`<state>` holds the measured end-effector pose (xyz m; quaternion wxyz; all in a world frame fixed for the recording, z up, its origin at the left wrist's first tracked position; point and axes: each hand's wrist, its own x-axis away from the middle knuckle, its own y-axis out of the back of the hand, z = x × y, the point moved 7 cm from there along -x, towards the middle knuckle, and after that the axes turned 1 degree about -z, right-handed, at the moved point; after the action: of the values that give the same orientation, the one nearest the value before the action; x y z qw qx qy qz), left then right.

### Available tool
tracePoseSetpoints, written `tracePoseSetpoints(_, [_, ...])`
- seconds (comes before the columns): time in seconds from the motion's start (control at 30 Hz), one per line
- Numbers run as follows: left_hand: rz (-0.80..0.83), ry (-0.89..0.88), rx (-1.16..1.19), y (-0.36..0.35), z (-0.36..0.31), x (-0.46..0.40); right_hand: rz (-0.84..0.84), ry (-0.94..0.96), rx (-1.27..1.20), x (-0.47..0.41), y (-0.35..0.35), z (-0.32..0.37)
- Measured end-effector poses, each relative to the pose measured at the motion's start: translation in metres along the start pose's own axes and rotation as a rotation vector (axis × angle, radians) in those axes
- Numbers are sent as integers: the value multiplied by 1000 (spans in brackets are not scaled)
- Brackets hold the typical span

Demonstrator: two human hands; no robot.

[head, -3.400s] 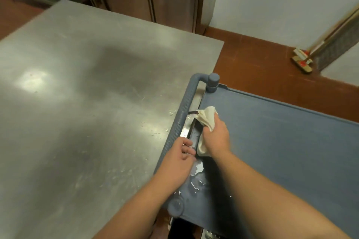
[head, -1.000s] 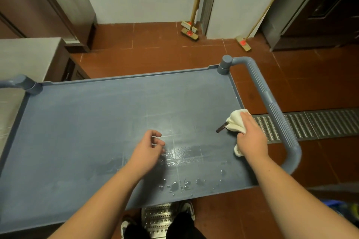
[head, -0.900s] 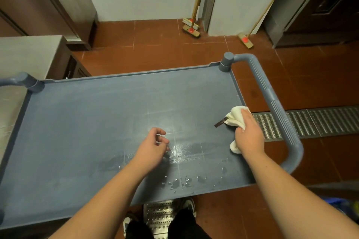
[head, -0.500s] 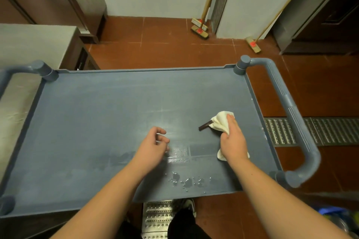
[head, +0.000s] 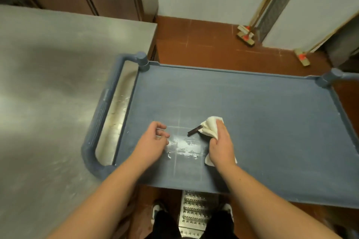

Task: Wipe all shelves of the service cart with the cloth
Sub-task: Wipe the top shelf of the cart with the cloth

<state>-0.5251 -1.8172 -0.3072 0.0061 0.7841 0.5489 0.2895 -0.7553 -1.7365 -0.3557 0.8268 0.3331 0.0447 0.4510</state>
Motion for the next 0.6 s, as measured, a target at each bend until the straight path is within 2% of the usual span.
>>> tracePoseSetpoints(0.17, [-89,43,77,85,36,14,119,58,-18,31,-103,67])
tracePoseSetpoints(0.3, [-126,49,130,112,50,27,201,98,-18,55,-161,107])
tracePoseSetpoints(0.47, [-142,59,138,117,57,31,230,143,-21,61,-170,117])
tracePoseSetpoints(0.6, [-104,44,86,93,49,30,352,286,255,61,-159,106])
